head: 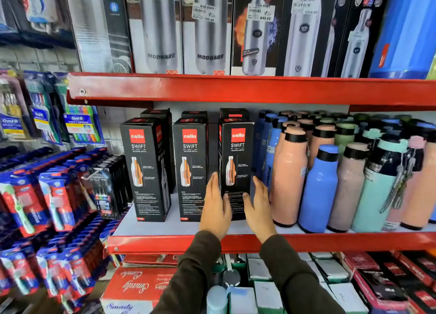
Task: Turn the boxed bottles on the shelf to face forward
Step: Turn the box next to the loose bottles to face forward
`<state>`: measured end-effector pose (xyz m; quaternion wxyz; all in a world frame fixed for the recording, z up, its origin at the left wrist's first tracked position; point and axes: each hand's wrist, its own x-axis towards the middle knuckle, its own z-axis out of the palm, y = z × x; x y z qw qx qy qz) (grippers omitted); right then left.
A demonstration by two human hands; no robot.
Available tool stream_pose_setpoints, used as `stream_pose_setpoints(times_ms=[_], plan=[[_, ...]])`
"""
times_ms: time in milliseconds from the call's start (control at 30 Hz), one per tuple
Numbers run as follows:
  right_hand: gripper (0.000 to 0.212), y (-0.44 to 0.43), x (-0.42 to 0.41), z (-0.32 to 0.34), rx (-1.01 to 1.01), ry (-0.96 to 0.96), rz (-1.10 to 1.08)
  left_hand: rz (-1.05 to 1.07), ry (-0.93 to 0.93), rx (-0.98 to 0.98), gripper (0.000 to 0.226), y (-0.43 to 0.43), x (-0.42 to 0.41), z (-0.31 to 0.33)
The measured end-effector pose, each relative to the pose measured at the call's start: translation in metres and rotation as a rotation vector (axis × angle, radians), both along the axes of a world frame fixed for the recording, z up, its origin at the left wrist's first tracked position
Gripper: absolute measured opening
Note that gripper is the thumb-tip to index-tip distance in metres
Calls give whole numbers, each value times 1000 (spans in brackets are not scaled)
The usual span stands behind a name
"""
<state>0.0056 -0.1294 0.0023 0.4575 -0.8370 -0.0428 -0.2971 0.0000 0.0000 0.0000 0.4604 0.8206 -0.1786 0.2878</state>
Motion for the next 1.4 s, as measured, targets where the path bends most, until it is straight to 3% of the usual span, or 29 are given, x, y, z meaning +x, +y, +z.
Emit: stream_pose_setpoints(times_ms=[200, 700, 867, 1000, 1200, 1400], plan=[[41, -5, 15, -6, 148, 210, 41, 26, 301, -146, 51, -6, 17, -3], [29, -12, 8, -14, 278, 23, 28, -39, 270, -376, 45, -11, 25, -6], [56, -11, -3, -7, 201, -5, 91, -72, 235, -521, 39, -13, 19, 1], [64, -13, -5, -4, 194, -24, 87, -95, 247, -643, 34, -15, 11, 2], [68, -18, -2, -2, 215, -37, 35, -119, 232, -639, 32, -20, 4, -4], [75, -31, -2, 3, 227, -11, 72, -16, 150, -339, 48, -18, 15, 1]])
